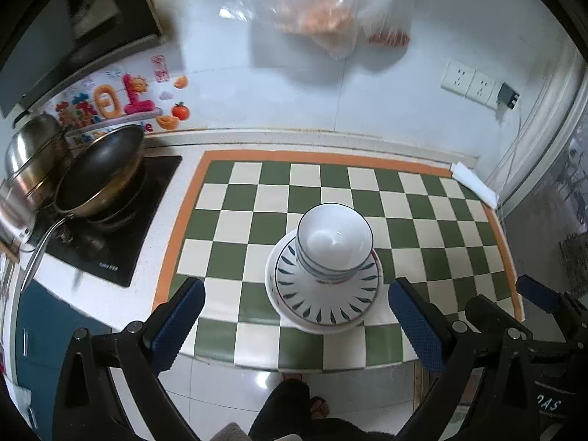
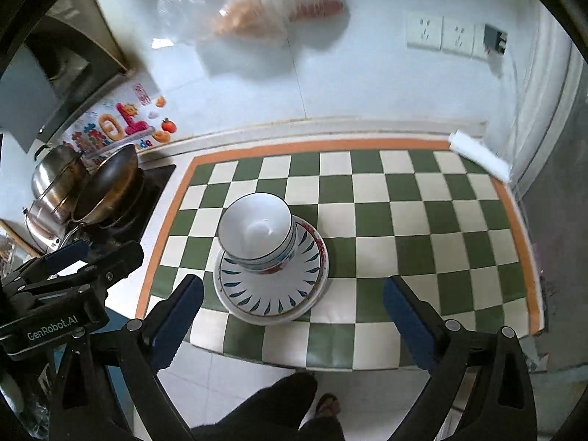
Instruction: Organize plates and bowls
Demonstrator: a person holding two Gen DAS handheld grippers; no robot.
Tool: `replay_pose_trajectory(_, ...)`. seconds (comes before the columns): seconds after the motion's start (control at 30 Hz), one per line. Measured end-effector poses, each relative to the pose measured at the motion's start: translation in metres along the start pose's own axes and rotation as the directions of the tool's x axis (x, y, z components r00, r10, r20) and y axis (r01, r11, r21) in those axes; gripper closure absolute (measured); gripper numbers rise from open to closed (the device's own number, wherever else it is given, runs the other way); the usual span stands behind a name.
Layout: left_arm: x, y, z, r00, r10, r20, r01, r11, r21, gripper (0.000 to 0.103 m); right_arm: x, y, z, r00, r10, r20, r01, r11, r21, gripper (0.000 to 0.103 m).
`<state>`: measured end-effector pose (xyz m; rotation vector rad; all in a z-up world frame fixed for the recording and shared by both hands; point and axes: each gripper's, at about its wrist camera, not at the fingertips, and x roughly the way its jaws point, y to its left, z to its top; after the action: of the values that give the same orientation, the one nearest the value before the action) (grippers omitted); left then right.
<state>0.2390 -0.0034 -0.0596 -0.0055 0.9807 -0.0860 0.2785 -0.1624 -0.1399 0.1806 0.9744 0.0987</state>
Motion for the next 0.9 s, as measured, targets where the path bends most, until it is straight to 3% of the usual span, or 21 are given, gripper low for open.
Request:
replay_pose_trajectory(0.2,-0.051,0.001,-0.029,0.998,0.003,0.065,-0.002,1.0,-0.018,0.001,-0.06,0.012,-0.037,0.998,0.012,0.059,-0.011,1.0,-0.026,0.002)
replay_pose_trajectory(0.37,-0.084,0.008,-0.055,0.996,-0.034,0.086,0.037,0.999,-0.034,0.0,-0.099,0.019,-0.065,0.995,0.004,0.104,-0.003,1.0,-0.01,0.001)
replay_pose_trajectory(0.9,-0.165,0.05,-0.135,0.991,0.031,0.13,-0.033,0.999,0.019,0.0,-0.203,0.076,-0.155,0.976,-0.056,0.211,0.055,0.998,0.013,0.001)
